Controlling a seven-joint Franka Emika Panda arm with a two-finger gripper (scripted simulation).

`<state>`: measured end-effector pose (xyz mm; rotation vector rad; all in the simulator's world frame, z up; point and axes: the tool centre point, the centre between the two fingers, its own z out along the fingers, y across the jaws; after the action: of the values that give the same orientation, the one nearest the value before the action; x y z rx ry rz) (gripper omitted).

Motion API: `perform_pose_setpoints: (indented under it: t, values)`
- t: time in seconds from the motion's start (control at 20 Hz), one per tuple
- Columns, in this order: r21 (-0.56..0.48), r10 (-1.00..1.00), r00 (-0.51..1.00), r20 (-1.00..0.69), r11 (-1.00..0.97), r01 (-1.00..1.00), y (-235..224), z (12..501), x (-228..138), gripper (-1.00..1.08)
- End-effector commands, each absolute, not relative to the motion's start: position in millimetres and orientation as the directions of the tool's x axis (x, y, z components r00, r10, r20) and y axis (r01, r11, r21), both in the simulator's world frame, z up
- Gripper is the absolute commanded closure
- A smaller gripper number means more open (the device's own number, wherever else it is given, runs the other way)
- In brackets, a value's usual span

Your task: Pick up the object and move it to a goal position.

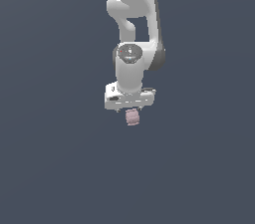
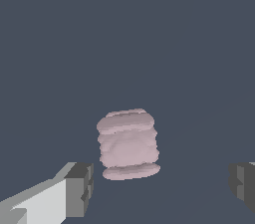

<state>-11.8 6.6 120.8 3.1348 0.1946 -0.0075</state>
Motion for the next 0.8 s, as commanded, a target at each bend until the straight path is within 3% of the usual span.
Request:
perform_pose_setpoints:
  t: [0.0, 0.75]
  values:
    - [0.001, 0.173, 0.985, -0.003, -0.985, 0.173, 14, 108, -15, -0.92]
    - [0.0, 0.234, 0.972, -0.001, -0.972, 0.234, 24, 80, -20, -0.92]
